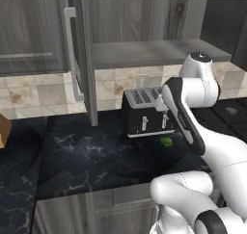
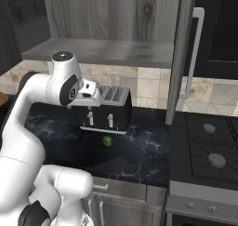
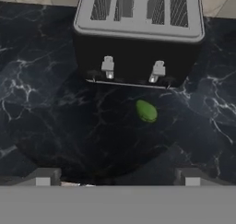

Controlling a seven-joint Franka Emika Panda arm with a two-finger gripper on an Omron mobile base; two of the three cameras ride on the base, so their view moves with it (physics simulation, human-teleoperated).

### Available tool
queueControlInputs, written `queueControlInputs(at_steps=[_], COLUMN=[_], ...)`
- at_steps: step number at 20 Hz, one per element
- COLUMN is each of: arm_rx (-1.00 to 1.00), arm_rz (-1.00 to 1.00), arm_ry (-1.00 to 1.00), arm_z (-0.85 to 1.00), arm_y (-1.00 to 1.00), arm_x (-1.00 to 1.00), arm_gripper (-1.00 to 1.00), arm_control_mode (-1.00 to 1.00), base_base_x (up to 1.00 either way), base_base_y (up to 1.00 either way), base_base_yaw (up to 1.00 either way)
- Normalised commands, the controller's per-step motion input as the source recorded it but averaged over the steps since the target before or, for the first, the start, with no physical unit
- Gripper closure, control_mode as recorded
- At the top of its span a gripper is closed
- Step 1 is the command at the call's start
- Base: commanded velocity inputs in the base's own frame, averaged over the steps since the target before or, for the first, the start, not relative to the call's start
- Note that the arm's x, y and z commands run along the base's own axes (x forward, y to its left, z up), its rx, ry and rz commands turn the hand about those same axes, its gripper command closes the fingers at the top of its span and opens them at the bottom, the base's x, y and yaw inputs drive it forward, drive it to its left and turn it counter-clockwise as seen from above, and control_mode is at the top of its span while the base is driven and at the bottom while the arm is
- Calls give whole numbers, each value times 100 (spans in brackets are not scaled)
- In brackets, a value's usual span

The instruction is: Pick the avocado from the counter and place it in the cabinet. Then close the cabinet.

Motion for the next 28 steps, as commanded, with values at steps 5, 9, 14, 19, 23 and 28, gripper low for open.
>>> queueControlInputs(at_steps=[5, 9, 14, 19, 23, 28], arm_rx=[0, 0, 0, 0, 0, 0], arm_rz=[0, 0, 0, 0, 0, 0], arm_ry=[0, 0, 0, 0, 0, 1], arm_z=[-51, -57, -55, -51, -44, -34], arm_y=[-32, -20, -19, -14, -10, -8], arm_x=[-3, 2, 15, 40, 63, 50], arm_gripper=[-100, -100, -100, -100, -100, -100], arm_control_mode=[-100, -100, -100, -100, -100, -100], base_base_x=[0, 0, 0, 0, 0, 0], base_base_y=[0, 0, 0, 0, 0, 0], base_base_yaw=[0, 0, 0, 0, 0, 0])
